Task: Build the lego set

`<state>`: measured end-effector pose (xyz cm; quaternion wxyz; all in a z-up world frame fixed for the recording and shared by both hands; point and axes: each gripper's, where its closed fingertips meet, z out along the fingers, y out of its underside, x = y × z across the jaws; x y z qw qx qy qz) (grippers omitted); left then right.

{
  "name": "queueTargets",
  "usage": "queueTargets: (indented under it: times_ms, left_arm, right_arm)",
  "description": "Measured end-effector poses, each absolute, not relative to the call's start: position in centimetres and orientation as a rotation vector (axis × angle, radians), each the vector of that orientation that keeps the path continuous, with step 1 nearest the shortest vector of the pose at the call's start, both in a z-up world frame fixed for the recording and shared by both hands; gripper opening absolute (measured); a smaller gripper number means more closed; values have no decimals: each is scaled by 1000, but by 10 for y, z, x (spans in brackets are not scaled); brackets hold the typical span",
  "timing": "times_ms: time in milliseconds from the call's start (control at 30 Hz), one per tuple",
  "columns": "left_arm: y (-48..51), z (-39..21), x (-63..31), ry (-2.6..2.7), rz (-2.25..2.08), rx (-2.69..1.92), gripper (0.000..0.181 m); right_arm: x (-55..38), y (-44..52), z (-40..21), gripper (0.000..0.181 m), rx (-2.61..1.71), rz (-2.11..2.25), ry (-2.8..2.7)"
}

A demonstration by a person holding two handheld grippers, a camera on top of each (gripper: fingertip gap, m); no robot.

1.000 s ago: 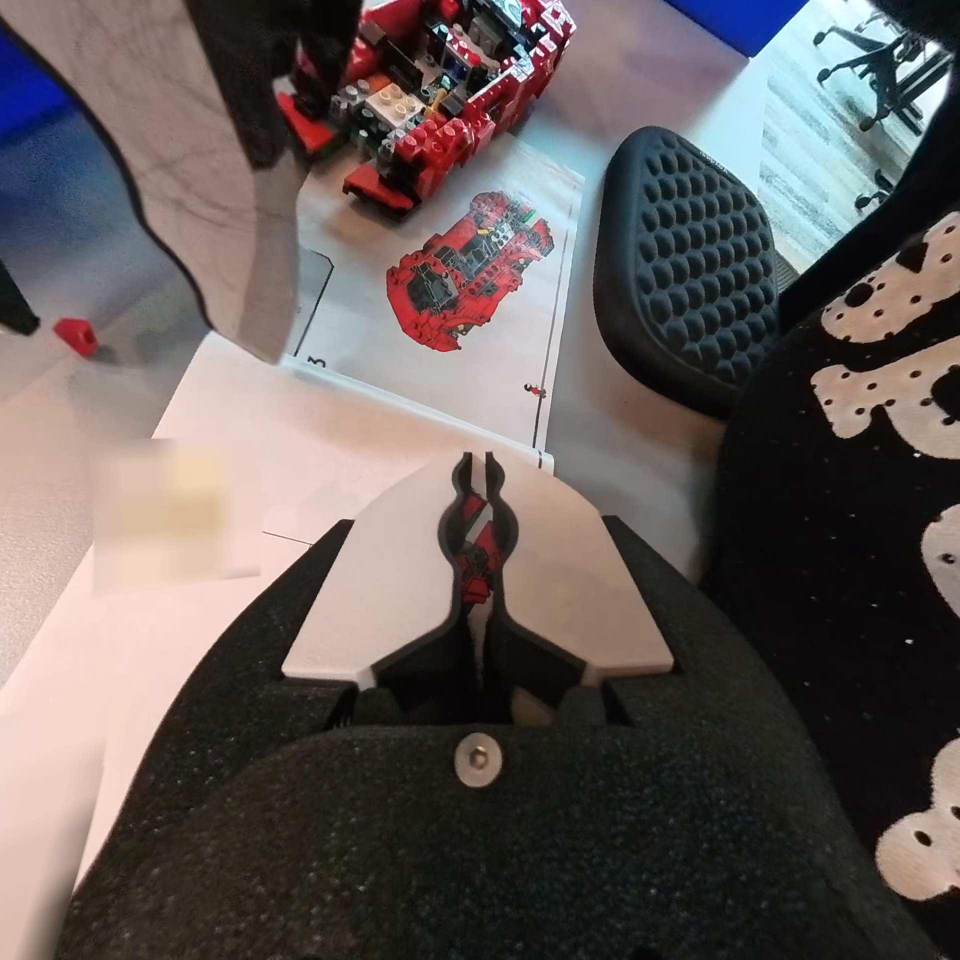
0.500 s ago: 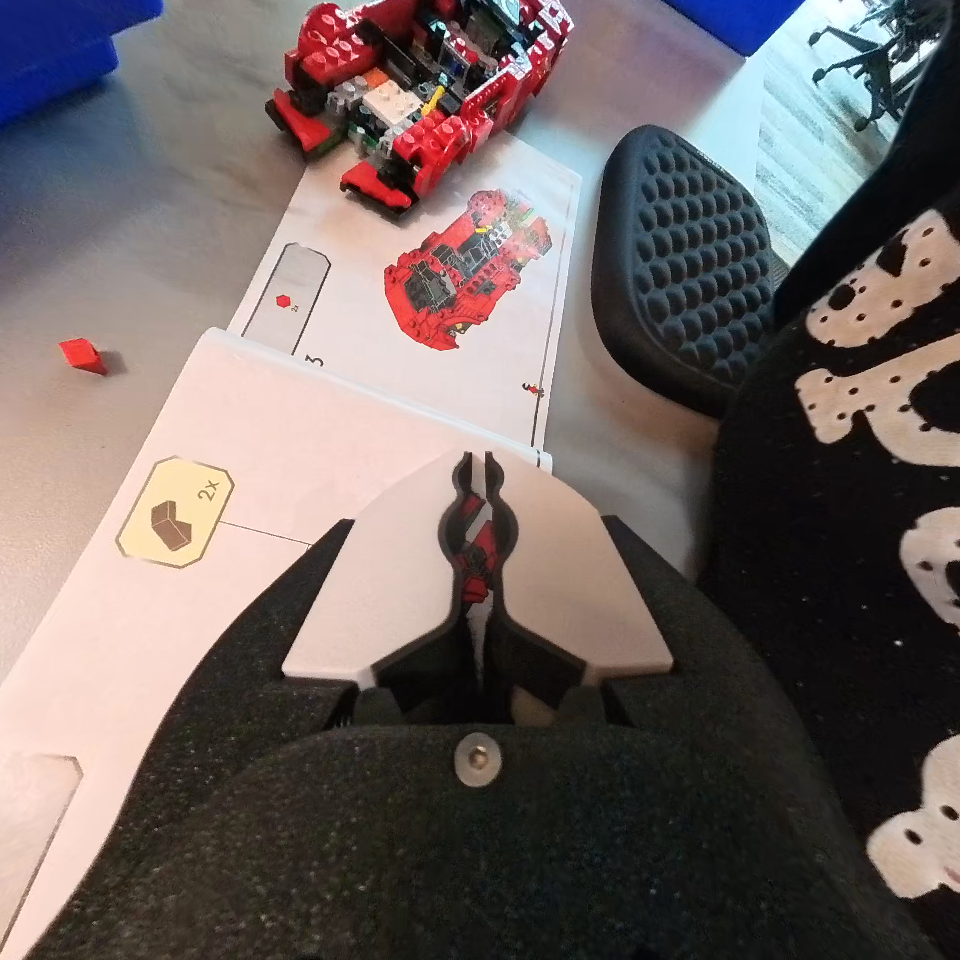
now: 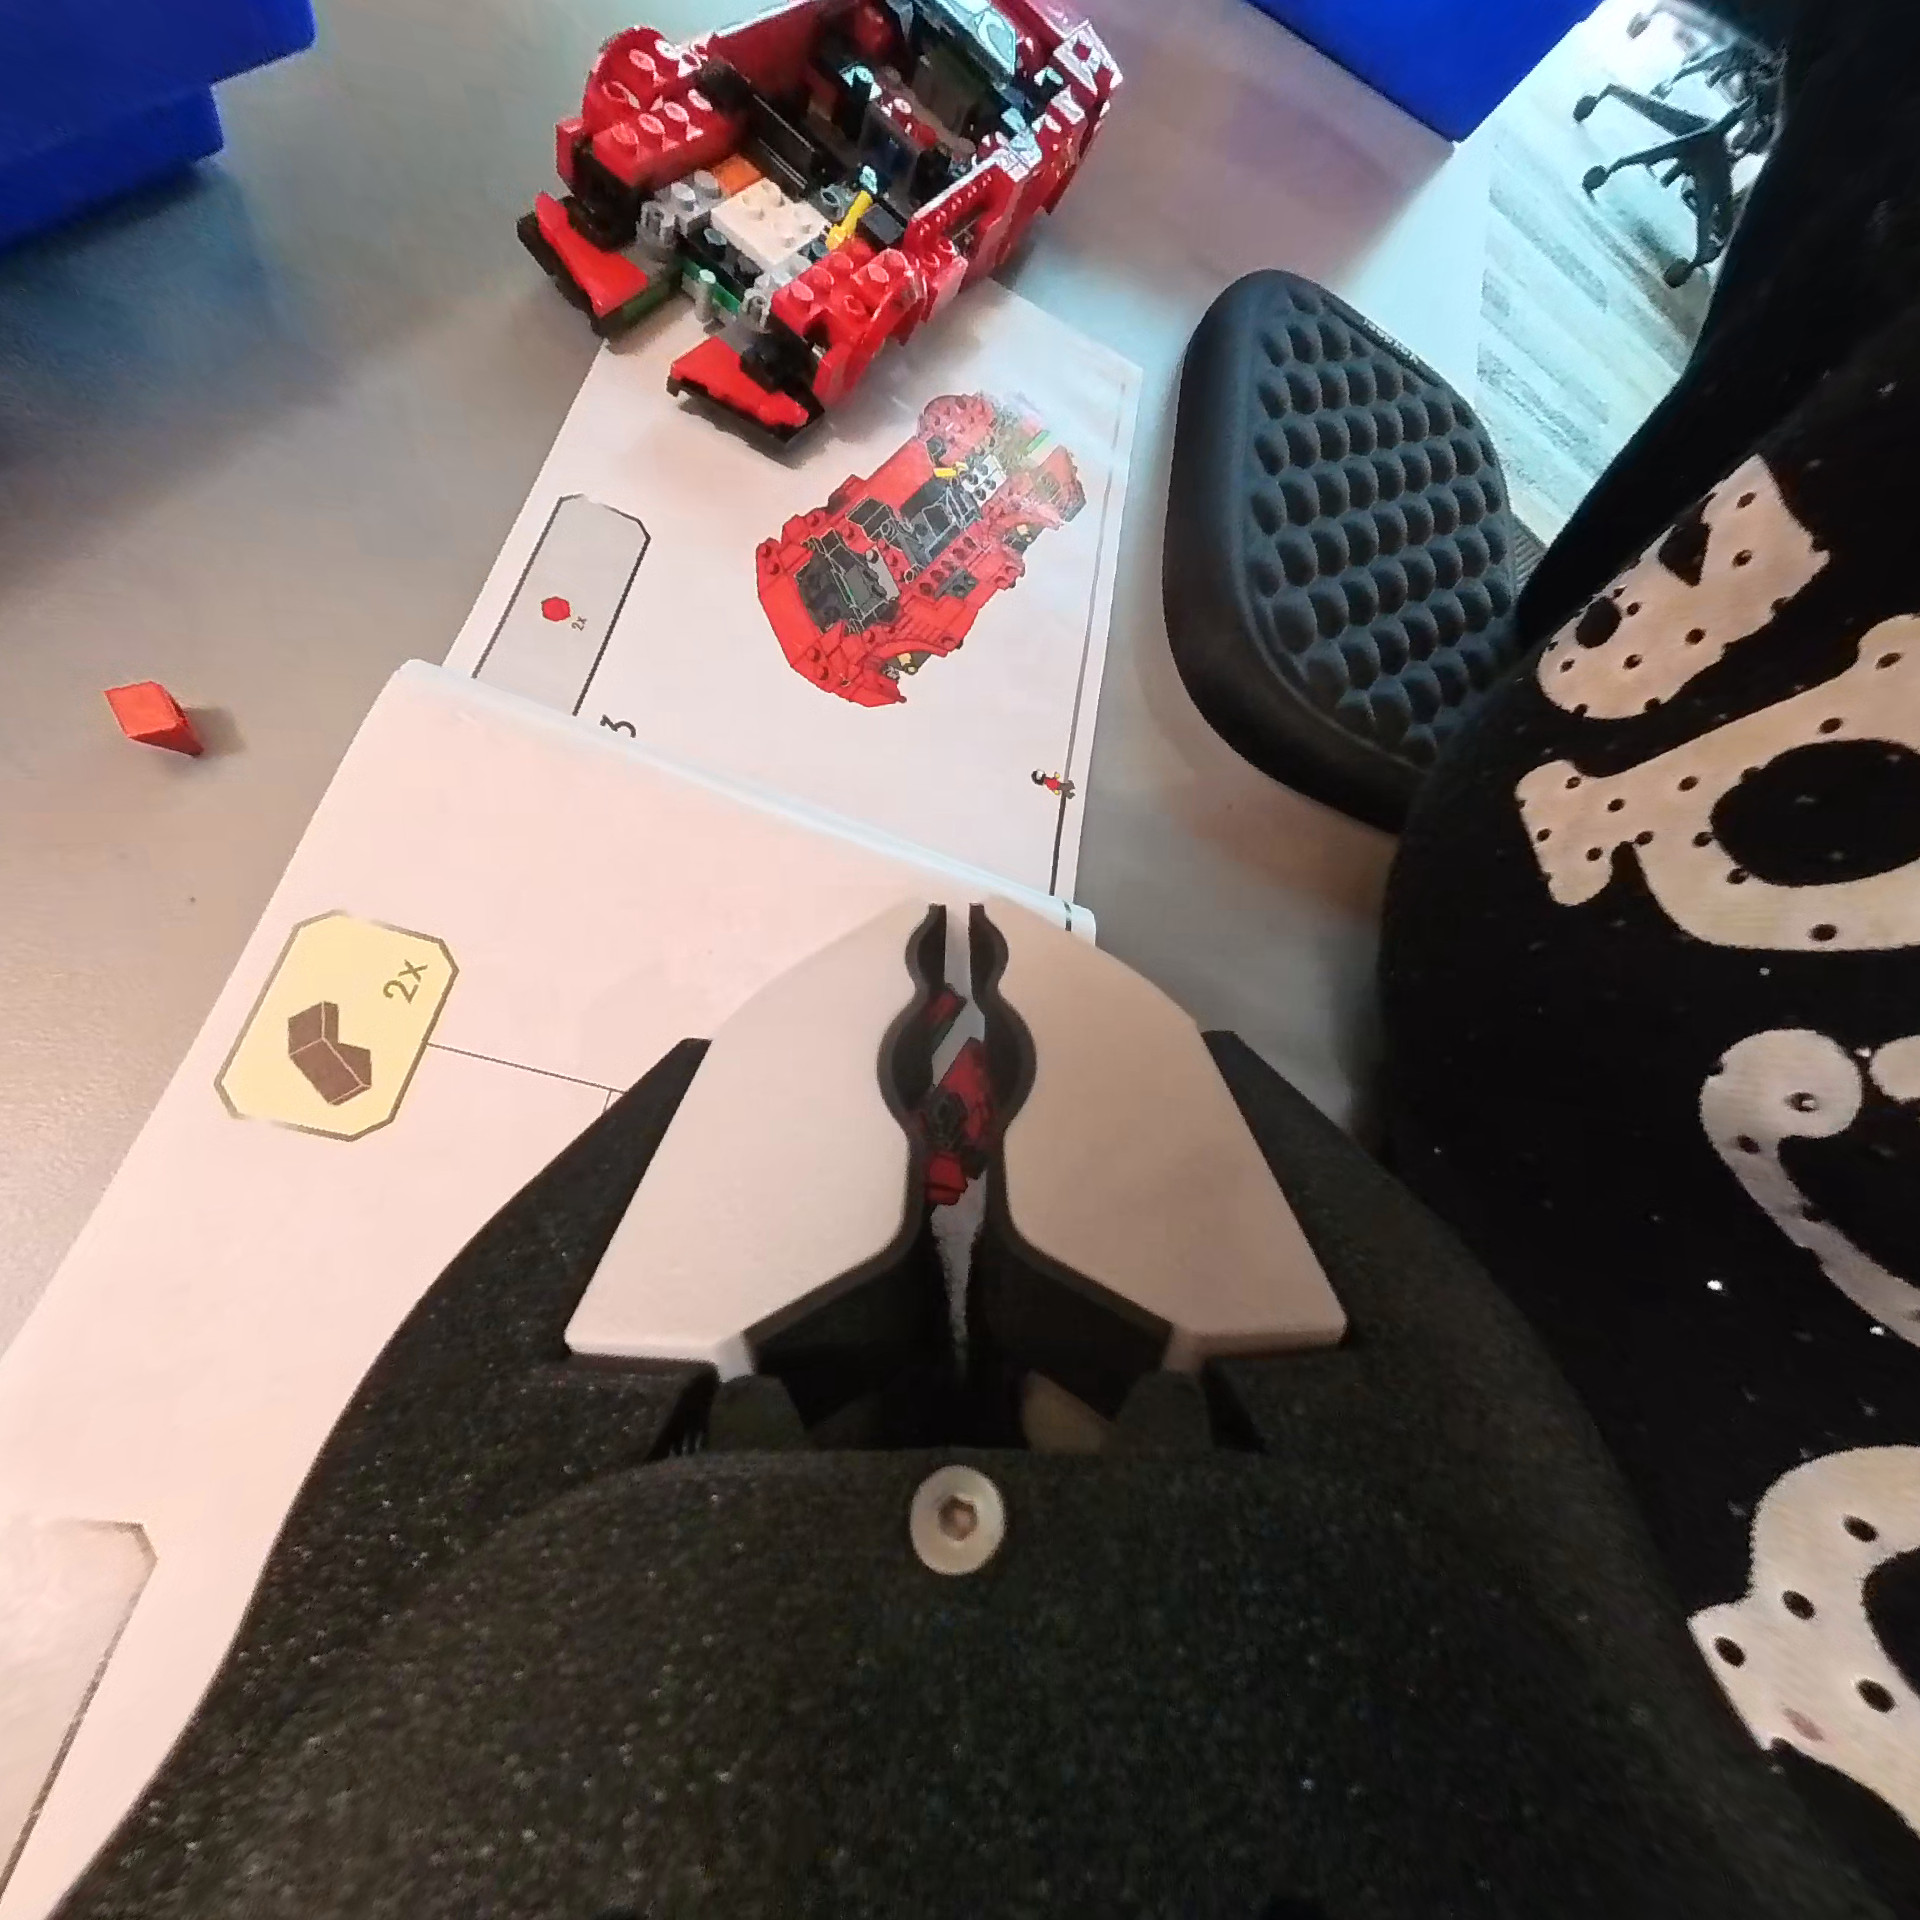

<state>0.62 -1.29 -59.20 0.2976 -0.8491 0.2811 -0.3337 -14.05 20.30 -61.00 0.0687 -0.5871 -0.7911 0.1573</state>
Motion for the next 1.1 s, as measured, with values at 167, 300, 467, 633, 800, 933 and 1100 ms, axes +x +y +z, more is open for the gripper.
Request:
queueTargets:
  times_ms: [167, 300, 467, 633, 800, 933, 1100]
  left_arm:
    - [-13, -592, 6, 746, -888, -2258, 3]
    - [-13, -592, 6, 745, -891, -2257, 3]
    - [-13, -592, 6, 746, -893, -2258, 3]
    - [-13, -592, 6, 746, -890, -2257, 3]
    - [-13, -592, 6, 745, -895, -2255, 3]
    - [-13, -592, 6, 745, -895, -2257, 3]
    - [-13, -593, 6, 747, -890, -2265, 3]
  right_arm:
    - [-137, 190, -605, 98, -1761, 557, -2445]
    - [-134, 197, -588, 76, -1711, 573, -2431]
    - [-144, 218, -583, 11, -1632, 494, -2337]
    - [-146, 212, -601, 18, -1698, 458, -2391]
    - [-148, 215, -609, 12, -1706, 430, -2407]
    - [-147, 215, -610, 11, -1691, 426, -2426]
    - [-137, 206, -558, 11, -1632, 481, -2325]
